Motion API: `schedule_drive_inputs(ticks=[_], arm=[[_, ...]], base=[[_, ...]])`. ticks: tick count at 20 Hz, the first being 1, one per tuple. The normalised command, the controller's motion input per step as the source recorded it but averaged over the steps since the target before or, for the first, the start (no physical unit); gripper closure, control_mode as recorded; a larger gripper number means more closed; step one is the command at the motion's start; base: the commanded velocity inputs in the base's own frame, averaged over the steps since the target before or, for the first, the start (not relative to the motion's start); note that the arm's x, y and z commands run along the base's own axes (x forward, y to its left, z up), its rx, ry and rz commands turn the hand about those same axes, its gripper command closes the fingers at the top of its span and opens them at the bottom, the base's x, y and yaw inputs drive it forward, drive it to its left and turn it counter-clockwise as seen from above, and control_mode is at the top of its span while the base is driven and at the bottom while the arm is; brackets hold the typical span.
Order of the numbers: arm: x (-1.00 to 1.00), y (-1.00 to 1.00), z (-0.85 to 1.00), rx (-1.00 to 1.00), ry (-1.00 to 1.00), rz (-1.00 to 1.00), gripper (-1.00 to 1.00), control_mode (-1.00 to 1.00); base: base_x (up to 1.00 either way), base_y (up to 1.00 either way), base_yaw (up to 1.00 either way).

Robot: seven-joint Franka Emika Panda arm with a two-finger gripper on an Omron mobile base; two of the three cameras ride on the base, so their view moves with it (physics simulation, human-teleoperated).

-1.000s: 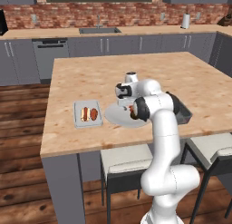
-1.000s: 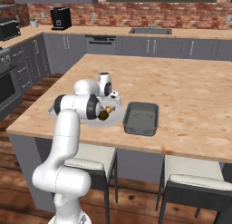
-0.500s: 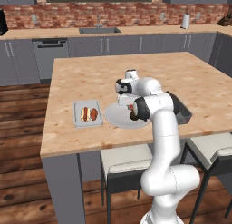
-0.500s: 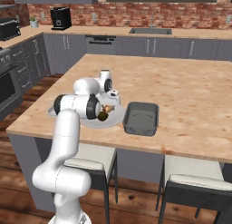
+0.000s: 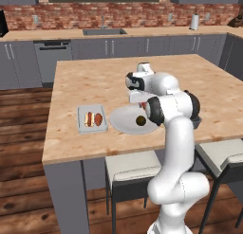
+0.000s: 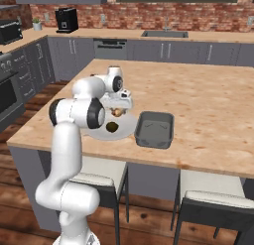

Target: Place one cooked food and one vegetable from the large plate to each tupperware container.

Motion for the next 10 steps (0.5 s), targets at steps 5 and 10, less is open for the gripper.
schedule_drive_inputs(ticks=[5,10], arm=[[-0.89,-0.7,0.61,0.01,-0.17,0.01,1.0,-1.0],[-0.58,-0.56,0.18,0.02,0.0,0.04,1.0,-1.0]], base=[[0.0,0.0,0.0],[0.0,0.0,0.0]])
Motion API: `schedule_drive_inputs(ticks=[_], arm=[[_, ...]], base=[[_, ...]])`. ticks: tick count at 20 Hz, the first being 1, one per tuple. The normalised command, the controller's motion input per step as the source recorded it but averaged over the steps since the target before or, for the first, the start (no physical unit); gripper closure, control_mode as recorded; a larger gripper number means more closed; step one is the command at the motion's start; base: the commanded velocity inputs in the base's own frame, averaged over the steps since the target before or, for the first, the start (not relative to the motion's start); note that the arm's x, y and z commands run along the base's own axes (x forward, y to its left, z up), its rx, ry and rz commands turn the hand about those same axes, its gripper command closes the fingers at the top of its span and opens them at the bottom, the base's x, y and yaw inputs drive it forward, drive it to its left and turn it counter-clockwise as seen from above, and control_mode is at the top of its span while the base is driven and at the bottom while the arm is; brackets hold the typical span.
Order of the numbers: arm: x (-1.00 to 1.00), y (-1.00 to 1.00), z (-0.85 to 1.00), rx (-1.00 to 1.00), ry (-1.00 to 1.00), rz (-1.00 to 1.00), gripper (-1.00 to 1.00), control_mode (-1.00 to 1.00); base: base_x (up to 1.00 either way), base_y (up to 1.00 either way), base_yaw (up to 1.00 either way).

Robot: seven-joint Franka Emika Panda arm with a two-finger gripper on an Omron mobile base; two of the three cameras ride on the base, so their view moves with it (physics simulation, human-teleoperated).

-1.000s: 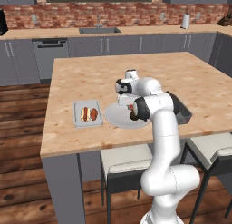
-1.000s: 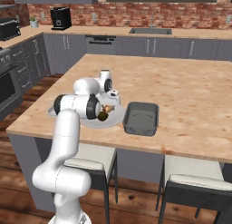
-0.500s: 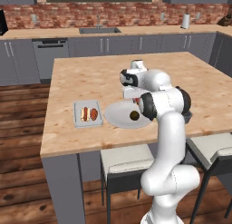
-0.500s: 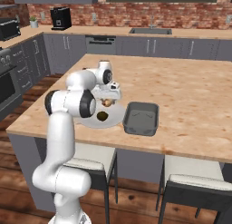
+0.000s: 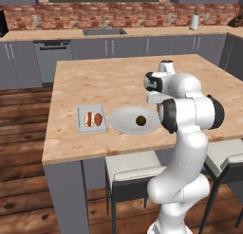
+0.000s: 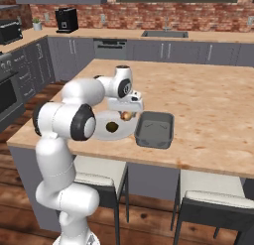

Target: Place one cooked food and one vegetable from the large plate to each tupperware container.

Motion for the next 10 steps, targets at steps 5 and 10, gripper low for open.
schedule_drive_inputs(ticks=[5,10], arm=[[-0.04,-0.4,0.0,0.0,0.03,0.11,1.0,-1.0],[0.0,-0.7,0.01,0.0,0.03,0.15,1.0,-1.0]], base=[[0.0,0.0,0.0],[0.0,0.0,0.0]])
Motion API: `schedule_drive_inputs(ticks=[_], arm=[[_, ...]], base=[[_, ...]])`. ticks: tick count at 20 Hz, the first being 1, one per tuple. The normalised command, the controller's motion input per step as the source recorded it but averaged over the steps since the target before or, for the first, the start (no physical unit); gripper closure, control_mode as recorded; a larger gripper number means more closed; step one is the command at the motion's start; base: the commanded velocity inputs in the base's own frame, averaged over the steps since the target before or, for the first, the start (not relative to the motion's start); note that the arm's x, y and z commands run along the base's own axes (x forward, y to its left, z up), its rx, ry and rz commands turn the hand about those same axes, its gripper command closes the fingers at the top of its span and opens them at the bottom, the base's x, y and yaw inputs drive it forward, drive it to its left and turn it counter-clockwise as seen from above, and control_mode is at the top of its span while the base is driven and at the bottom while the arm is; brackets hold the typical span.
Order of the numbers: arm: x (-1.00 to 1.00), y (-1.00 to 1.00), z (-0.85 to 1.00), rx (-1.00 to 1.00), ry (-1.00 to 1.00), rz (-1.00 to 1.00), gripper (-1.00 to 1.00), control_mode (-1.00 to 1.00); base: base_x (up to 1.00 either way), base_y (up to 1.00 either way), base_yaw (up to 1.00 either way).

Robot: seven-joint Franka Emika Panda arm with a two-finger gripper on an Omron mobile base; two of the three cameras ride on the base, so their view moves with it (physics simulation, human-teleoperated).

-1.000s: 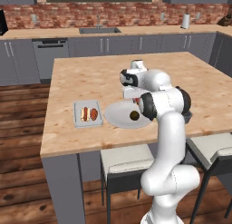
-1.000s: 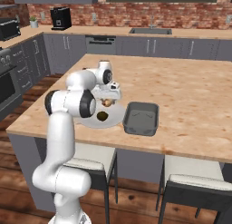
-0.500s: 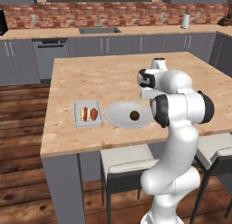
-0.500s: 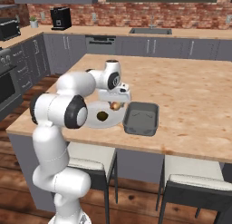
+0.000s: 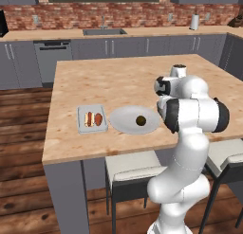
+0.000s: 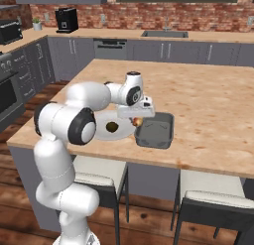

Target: Place one cooked food and one vegetable from the large plate to each tupperware container.

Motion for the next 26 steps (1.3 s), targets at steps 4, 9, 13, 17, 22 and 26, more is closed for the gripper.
schedule_drive_inputs(ticks=[4,9,13,17,22,26], arm=[[0.06,-0.26,0.0,0.01,0.07,0.15,1.0,-1.0],[0.24,-0.06,-0.24,0.01,0.01,0.14,1.0,-1.0],[0.16,-0.29,-0.45,0.01,0.06,0.07,1.0,-1.0],[0.33,-0.11,-0.43,0.02,0.05,0.01,1.0,-1.0],[0.32,0.0,-0.29,0.05,0.01,0.0,1.0,-1.0],[0.28,0.0,-0.36,0.05,0.01,0.0,1.0,-1.0]], base=[[0.0,0.0,0.0],[0.0,0.0,0.0],[0.0,0.0,0.0],[0.0,0.0,0.0],[0.0,0.0,0.0],[0.0,0.0,0.0]])
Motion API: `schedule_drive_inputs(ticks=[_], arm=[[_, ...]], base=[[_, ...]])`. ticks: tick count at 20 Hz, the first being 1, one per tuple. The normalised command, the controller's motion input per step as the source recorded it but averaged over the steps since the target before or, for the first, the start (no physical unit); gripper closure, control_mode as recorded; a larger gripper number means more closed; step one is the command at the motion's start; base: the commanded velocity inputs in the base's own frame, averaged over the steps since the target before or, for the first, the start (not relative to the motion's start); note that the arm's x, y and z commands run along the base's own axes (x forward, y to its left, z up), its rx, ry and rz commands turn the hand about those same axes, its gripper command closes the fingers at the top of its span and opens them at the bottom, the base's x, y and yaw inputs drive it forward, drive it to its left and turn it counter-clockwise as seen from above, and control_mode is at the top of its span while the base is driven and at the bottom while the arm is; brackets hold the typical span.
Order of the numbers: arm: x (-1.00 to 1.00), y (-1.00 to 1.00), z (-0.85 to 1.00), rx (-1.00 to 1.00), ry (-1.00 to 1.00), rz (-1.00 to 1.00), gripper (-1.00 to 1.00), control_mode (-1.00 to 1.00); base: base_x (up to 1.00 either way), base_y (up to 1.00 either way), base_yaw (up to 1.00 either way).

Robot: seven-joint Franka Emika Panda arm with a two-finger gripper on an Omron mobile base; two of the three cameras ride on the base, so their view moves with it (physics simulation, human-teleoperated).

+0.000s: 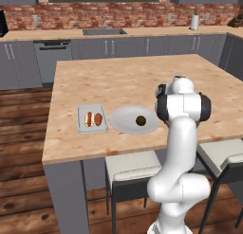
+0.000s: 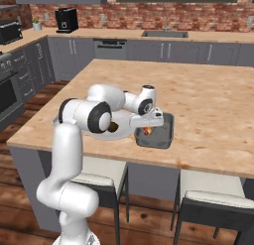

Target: Place one cooked food and one vegetable from the large plate to each tupperware container.

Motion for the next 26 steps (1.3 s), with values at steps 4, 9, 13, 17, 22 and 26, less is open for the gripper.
schedule_drive_inputs(ticks=[4,9,13,17,22,26], arm=[[0.19,0.0,-0.38,0.04,0.0,0.0,1.0,-1.0],[0.11,0.0,-0.3,0.03,0.0,0.0,-1.0,-1.0],[-0.01,-0.02,-0.01,0.0,0.0,0.0,-1.0,-1.0],[-0.1,-0.07,0.11,0.0,-0.03,0.0,-1.0,-1.0],[-0.26,0.01,0.65,0.0,-0.07,-0.03,-1.0,-1.0],[-0.46,0.36,0.58,0.08,0.0,-0.01,-1.0,-1.0]], base=[[0.0,0.0,0.0],[0.0,0.0,0.0],[0.0,0.0,0.0],[0.0,0.0,0.0],[0.0,0.0,0.0],[0.0,0.0,0.0]])
